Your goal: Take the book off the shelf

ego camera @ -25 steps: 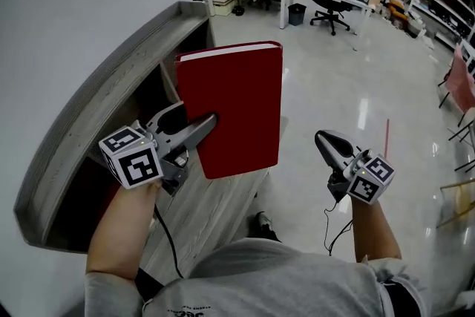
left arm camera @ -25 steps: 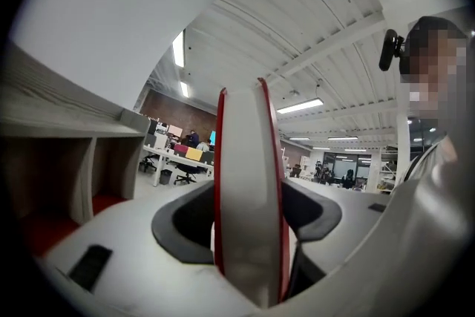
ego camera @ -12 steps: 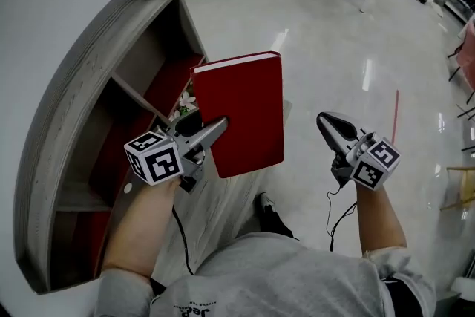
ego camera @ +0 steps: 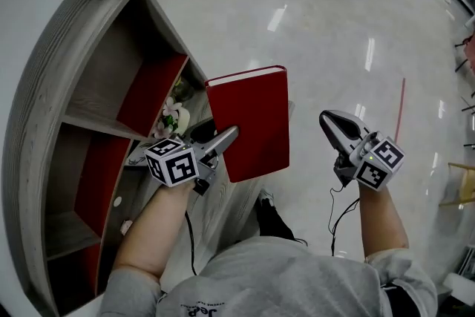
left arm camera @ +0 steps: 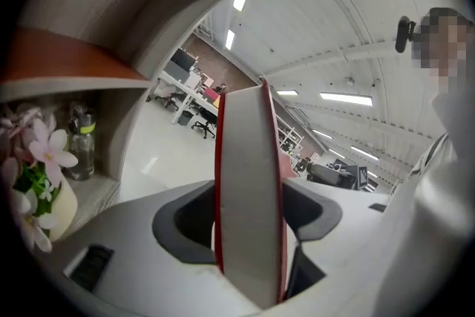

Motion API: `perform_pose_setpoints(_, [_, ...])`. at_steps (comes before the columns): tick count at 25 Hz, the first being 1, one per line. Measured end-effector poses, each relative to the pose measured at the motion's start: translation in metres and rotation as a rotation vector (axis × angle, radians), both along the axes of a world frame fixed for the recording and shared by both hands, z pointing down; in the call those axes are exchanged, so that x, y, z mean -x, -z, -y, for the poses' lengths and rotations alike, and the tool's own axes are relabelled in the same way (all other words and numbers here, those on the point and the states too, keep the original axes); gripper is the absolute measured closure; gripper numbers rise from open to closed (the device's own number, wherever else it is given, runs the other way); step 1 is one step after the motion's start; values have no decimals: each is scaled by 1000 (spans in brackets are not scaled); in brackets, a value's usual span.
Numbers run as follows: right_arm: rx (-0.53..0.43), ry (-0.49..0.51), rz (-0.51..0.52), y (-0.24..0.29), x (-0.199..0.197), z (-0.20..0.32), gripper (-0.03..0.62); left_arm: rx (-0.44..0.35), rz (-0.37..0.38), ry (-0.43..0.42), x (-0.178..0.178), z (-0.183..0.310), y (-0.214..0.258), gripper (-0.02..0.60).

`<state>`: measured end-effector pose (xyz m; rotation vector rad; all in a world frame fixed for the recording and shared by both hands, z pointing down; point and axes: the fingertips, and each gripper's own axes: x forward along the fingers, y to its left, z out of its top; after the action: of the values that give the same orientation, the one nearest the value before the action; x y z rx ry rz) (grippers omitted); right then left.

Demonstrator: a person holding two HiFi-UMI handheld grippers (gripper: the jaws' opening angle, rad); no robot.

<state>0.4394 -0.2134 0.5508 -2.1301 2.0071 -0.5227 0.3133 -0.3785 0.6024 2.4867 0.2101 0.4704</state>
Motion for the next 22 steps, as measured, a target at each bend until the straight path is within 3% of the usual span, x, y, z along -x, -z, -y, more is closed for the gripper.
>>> perform_pose_setpoints(12, [63, 10, 68, -61, -41, 22, 559, 155, 138, 83, -24, 39, -108, 299])
perform_pose_setpoints(22, [90, 21, 110, -89, -50, 33, 559, 215, 241, 114, -23, 57, -158, 299])
